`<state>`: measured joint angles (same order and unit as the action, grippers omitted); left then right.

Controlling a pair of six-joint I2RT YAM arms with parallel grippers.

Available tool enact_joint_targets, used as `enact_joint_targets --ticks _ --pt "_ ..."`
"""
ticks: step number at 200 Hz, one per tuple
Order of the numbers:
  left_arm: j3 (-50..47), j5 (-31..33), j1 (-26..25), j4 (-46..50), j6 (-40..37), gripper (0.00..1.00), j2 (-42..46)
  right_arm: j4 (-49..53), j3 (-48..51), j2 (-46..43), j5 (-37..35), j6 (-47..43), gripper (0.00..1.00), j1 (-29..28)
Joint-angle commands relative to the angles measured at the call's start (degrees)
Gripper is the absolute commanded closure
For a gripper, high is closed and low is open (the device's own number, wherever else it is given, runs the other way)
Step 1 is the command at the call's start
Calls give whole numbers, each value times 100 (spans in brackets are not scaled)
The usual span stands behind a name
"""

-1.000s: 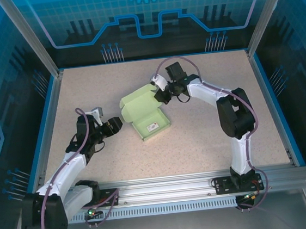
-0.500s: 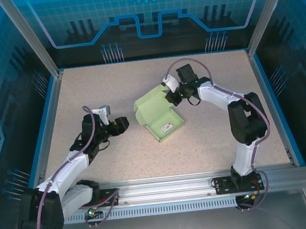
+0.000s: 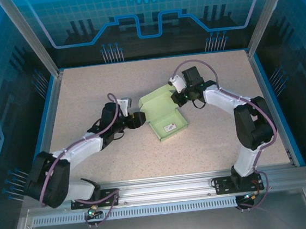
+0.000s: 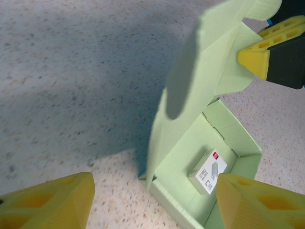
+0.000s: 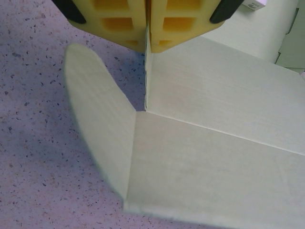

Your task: Fold the paper box

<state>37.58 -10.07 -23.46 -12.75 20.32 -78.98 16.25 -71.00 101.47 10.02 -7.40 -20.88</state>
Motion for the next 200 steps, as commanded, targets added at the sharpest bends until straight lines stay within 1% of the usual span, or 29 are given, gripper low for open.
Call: enact_joint_targets --ticks 1,9,21,27,62,82,98,121,137,156,173,200 --pt "310 149 -75 -402 -307 36 -370 14 104 -198 -119 81 90 75" --pt "380 162 -72 -444 -358 40 -490 23 104 -207 -114 74 90 76" --pt "447 117 -89 -502 -409 50 -613 36 104 -220 -118 72 90 90" --pt "470 115 -100 -511 -440 53 -652 44 104 -224 -123 60 90 89" --pt "460 146 -119 -680 -479 67 -817 23 130 -243 -99 71 90 102" --pt "499 110 -117 -715 -476 76 -908 -3 147 -239 -91 123 90 110" --pt "518 110 -120 -712 -476 82 -954 -35 165 -259 -71 193 90 113" --pt "565 186 -132 -703 -467 86 -958 -147 222 -312 -82 418 91 75" --pt "657 362 -149 -615 -444 89 -933 -222 244 -360 -316 611 92 -21" --pt "876 761 -197 -373 -408 92 -909 -267 215 -378 -786 953 92 -151" --pt "1085 1183 -253 -150 -373 92 -943 -271 142 -349 -1300 1256 93 -315" --pt "1347 1767 -299 -56 -249 92 -1086 -322 31 -216 -2224 1616 93 -660"
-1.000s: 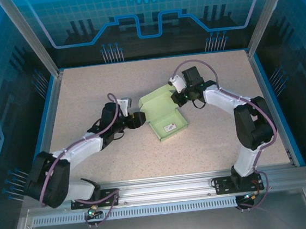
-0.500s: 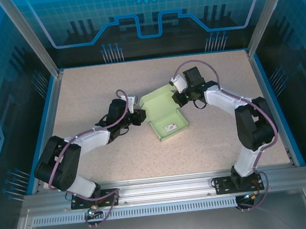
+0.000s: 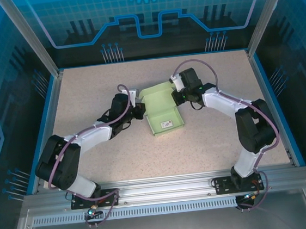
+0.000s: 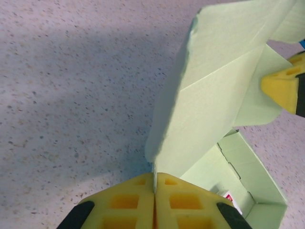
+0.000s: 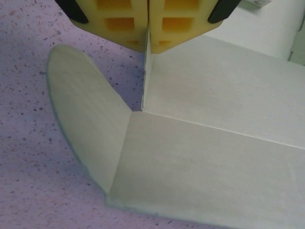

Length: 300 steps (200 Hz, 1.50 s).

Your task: Fold the paper box

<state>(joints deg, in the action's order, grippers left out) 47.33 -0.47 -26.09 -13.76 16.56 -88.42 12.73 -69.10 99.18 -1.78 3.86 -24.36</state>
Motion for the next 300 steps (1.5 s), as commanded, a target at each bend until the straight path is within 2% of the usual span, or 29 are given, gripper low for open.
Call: enact_joint_targets --ticks 1,65,96,130,212,300 --pt "377 832 -37 47 128 92 -154 29 -162 23 -1065 500 93 -322" --pt "903 2137 -229 -42 383 94 -653 67 -883 642 -2235 1224 94 -789" --pt "996 2495 -276 -217 383 94 -796 38 -1168 896 -2525 1380 93 -832" --pt "902 2832 -397 -472 284 95 -878 -303 -1134 948 -2417 1325 93 -835" --pt "10 3623 -996 -2063 -204 94 -960 -1782 -340 760 -2152 1301 93 -829" --pt "-585 4014 -1554 -2930 -636 93 -1155 -3465 868 340 -1932 1199 93 -816"
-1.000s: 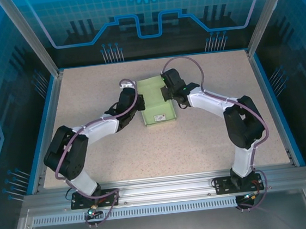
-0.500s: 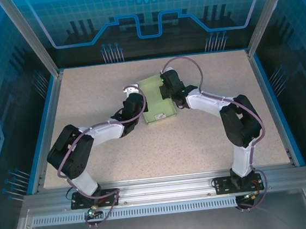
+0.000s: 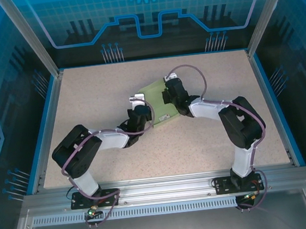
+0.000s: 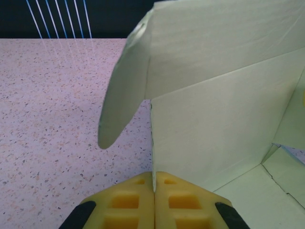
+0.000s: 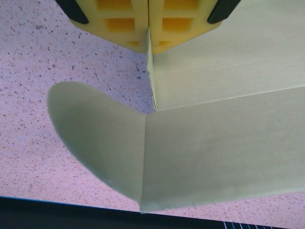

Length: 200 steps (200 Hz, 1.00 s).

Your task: Fold the paper box

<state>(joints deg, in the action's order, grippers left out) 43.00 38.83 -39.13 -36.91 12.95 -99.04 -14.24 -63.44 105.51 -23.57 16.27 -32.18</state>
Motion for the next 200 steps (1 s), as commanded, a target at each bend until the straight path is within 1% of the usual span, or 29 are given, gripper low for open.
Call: enact_joint_targets --ticks 1,27,64,108,112,134,173,191,200 --pt "-165 96 -255 -625 -280 93 -95 -784 317 -299 257 -53 93 -33" --pt "-361 261 -427 -907 -323 90 -145 -1144 626 -430 339 -114 93 -38" --pt "-424 380 -676 -946 -284 83 -220 -1414 986 -540 354 -64 93 -42" --pt "-402 349 -756 -710 -103 79 -146 -1531 1273 -738 287 -45 92 -46" --pt "-398 345 -758 -688 -100 80 -148 -1535 1416 -755 290 -45 92 -49" --pt "-355 447 -754 -623 -115 81 -167 -1520 1551 -834 337 -68 91 -60" --pt "-250 716 -719 -800 -518 94 -255 -1158 1531 -992 479 -168 87 5" --pt "-208 719 -669 -1025 -811 100 -288 -827 1416 -1078 761 -159 84 117" --pt "-190 671 -637 -1175 -975 100 -306 -692 1374 -1123 953 -183 82 172"
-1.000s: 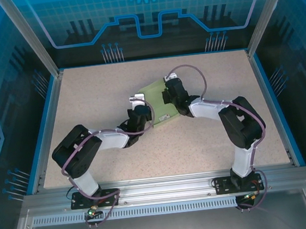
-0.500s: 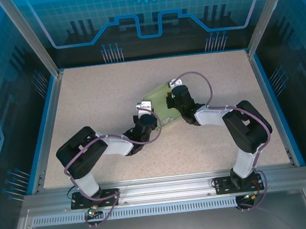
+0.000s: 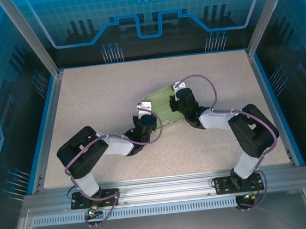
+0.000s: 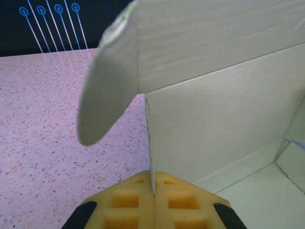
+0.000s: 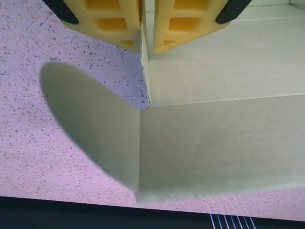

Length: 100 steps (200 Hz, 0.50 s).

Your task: Fold the paper box

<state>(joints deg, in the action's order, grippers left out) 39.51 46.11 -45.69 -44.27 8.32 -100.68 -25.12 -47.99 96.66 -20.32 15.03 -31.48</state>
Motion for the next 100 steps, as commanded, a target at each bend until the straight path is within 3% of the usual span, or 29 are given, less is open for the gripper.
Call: enact_joint_targets --ticks 1,44,100 --pt "161 -66 27 -458 -535 100 -139 408 -173 -241 648 -60 82 109" --pt "16 -684 261 -1448 -1437 100 -289 1257 -381 -635 1501 -390 64 446" --pt "-105 -1158 437 -2086 -1901 100 -436 2351 -489 -1202 2101 -1193 37 884"
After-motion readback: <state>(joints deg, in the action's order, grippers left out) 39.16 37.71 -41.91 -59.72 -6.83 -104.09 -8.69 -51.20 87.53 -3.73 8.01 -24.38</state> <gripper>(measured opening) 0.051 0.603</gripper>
